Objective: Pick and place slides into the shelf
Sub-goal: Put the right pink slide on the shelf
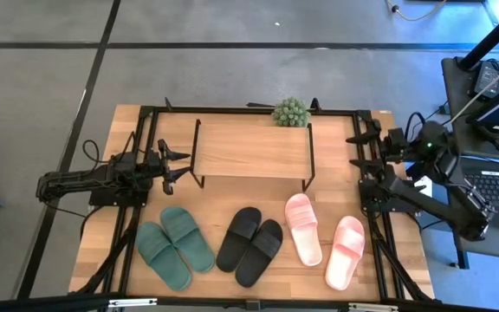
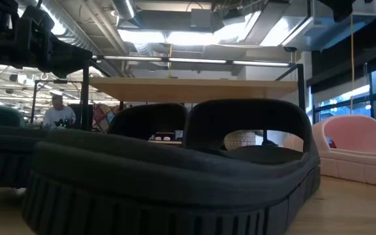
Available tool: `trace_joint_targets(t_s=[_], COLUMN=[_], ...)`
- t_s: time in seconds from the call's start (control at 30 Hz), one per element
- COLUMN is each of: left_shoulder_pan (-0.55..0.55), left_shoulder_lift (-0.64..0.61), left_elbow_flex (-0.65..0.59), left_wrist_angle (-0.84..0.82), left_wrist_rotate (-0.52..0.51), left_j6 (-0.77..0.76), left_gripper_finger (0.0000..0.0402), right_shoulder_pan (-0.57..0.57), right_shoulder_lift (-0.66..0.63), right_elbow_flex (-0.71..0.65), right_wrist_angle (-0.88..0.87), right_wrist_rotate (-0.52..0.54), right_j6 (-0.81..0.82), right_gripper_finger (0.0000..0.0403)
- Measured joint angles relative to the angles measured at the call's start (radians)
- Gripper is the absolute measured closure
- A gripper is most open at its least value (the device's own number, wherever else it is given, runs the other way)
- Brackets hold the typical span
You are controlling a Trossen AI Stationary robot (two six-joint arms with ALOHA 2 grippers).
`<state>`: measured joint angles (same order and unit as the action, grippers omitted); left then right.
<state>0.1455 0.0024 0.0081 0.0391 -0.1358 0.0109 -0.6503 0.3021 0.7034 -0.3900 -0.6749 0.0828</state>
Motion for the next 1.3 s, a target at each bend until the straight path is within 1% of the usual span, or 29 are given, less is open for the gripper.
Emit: trace_joint_targets(t_s=[0.13,0.23,0.3,0.43,0.57,0.7,0.8,0.97,1.03,1.17,1.3], left_shoulder_pan=[0.000,0.000,0.000,0.000,0.000,0.000,0.000,0.000,0.000,0.000,0.000], left_shoulder_lift=[0.000,0.000,0.000,0.000,0.000,0.000,0.000,0.000,0.000,0.000,0.000], left_elbow_flex=[0.000,0.000,0.000,0.000,0.000,0.000,0.000,0.000,0.000,0.000,0.000], left_wrist_angle=[0.000,0.000,0.000,0.000,0.000,0.000,0.000,0.000,0.000,0.001,0.007], left_wrist_rotate=[-0.024,-0.039,-0.039,-0.039,-0.039,-0.039,-0.039,-0.039,-0.040,-0.054,-0.095], left_j6=[0.000,0.000,0.000,0.000,0.000,0.001,0.000,0.000,0.001,0.001,0.002], left_gripper_finger=[0.0204,0.0204,0.0204,0.0204,0.0204,0.0204,0.0204,0.0204,0.0204,0.0204,0.0204], right_shoulder_pan=[0.050,0.097,0.137,0.241,0.377,0.540,0.671,0.874,0.955,1.109,1.220], right_shoulder_lift=[0.064,0.141,0.198,0.307,0.411,0.522,0.600,0.715,0.755,0.833,0.917], right_elbow_flex=[0.015,0.012,0.012,0.051,0.111,0.183,0.236,0.286,0.286,0.286,0.286], right_wrist_angle=[0.007,0.009,0.048,0.101,0.038,-0.153,-0.278,-0.491,-0.524,-0.481,-0.458], right_wrist_rotate=[0.029,0.080,0.081,0.081,0.094,0.165,0.202,0.259,0.263,0.255,0.263], right_j6=[-0.013,-0.021,-0.033,-0.034,0.044,0.238,0.424,0.756,0.892,1.115,1.308], right_gripper_finger=[0.0083,0.0083,0.0083,0.0083,0.0083,0.0083,0.0083,0.0083,0.0083,0.0083,0.0083])
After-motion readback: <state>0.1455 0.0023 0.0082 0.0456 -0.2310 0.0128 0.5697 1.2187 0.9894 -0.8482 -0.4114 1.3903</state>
